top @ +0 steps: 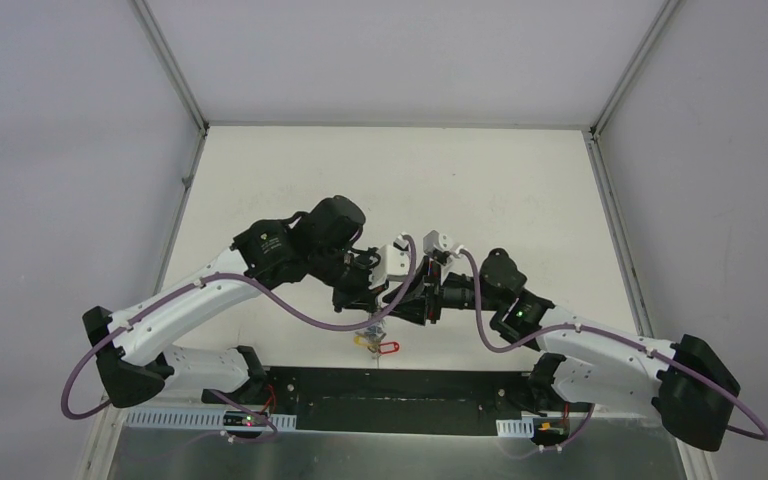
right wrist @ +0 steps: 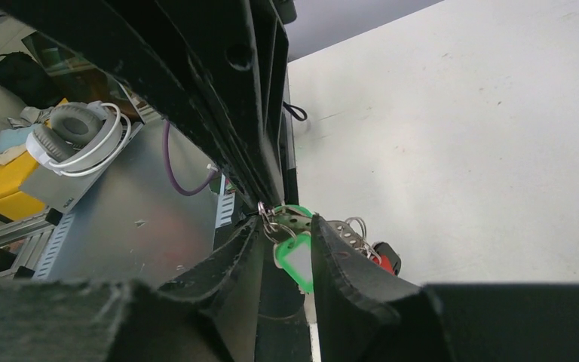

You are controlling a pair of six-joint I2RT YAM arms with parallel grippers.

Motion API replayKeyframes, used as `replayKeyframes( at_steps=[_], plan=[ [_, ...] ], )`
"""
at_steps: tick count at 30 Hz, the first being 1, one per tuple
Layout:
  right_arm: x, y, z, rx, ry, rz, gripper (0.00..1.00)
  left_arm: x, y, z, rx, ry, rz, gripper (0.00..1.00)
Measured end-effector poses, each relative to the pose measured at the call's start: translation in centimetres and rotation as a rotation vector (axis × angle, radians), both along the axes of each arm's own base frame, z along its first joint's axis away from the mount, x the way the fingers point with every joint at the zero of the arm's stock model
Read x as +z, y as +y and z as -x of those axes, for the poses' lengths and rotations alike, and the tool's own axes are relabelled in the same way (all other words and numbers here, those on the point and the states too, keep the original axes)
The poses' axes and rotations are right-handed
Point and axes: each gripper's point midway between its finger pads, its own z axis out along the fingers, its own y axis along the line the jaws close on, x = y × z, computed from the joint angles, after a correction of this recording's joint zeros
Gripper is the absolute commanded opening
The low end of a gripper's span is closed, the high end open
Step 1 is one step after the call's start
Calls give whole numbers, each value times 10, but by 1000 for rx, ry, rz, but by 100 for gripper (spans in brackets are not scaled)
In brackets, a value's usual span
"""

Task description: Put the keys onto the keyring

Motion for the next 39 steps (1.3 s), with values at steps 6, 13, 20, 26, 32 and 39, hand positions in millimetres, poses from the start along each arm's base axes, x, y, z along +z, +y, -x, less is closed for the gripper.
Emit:
replayKeyframes(
  at_steps=[6, 13, 20, 26, 32, 39],
  plan=[
    [-1, 5, 2, 31, 17, -12, 23, -12, 2, -1, 6, 7, -65, 0],
    [0, 9, 5, 56, 23, -22, 23, -9, 1, -3, 12, 1, -67, 0],
    [-2, 11, 8, 80, 33, -19, 0, -9, 1, -2, 13, 0, -68, 0],
    [-2, 11, 10, 97, 31, -21, 0, -9, 1, -2, 13, 0, -69, 7],
    [-5, 11, 10, 96, 34, -12, 0, -2, 4, -3, 38, -33, -27, 31],
    [-2, 9, 11, 95, 21, -14, 0, -1, 26, 5, 71, -129, 86, 34]
  ],
)
